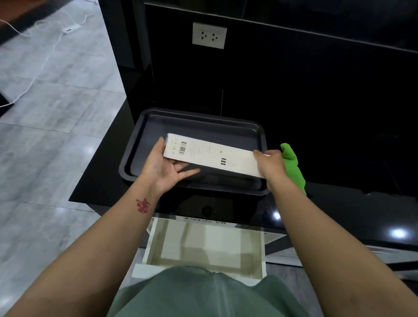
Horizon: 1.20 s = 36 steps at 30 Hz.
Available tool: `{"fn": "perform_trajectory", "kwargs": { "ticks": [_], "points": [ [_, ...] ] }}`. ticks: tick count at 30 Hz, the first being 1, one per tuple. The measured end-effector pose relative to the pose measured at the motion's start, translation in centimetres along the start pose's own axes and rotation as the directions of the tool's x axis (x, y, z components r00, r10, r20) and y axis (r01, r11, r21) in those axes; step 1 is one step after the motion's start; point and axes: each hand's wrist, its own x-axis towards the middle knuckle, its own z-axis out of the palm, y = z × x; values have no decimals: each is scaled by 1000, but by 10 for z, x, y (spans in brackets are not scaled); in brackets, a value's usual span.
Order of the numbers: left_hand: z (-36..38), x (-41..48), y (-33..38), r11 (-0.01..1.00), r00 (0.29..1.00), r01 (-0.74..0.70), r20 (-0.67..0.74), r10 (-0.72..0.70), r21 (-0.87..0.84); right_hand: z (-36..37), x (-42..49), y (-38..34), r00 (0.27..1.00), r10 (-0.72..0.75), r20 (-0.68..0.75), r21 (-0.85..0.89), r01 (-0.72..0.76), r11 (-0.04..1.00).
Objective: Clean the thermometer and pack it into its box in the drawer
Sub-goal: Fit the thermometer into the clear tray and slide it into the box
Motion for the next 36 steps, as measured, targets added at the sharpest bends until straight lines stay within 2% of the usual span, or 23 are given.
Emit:
{"fn": "perform_trajectory", "kwargs": {
  "ticks": [3,6,10,14,16,18,23,27,29,30,32,34,36],
  "points": [
    [2,1,-1,999,999,-41,-35,41,8,3,-4,-2,1000,-14,18,-9,14,1000],
    [6,3,-4,996,989,-80,-124,82,24,4,-7,-4,995,-38,96,-55,43,998],
    [8,5,-5,986,963,-148,-218,160,73,2,-10,-6,969,-85,232,-217,137,966],
    [9,5,-5,980,949,-164,-254,188,114,3,-18,-11,935,-141,324,-482,292,826],
    [10,5,-6,979,950,-168,-248,192,114,4,-23,-17,905,-185,383,-542,383,748],
    [11,3,-8,979,947,-174,-253,196,107,4,-27,-24,865,-207,457,-531,452,717],
    [13,2,-11,980,944,-181,-267,195,77,2,-32,-36,755,-210,621,-422,549,722],
    [18,2,-12,993,971,-117,-213,113,-6,-1,-42,-37,679,-298,671,-370,655,658],
    [22,1,-14,999,987,-35,-155,30,-26,-1,-49,-39,645,-356,676,-396,726,562],
    [25,-1,-16,1000,993,-2,-121,0,-15,-1,-53,-41,617,-391,683,-425,771,475],
    [33,-4,-17,999,997,37,-67,-35,17,1,-60,-44,533,-483,695,-458,846,274],
    [43,-5,-16,999,998,36,-51,-35,16,4,-65,-43,441,-563,698,-458,881,122],
    [49,-5,-14,998,997,15,-69,-19,-57,6,-69,-41,386,-608,694,-442,895,63]
  ]
}}
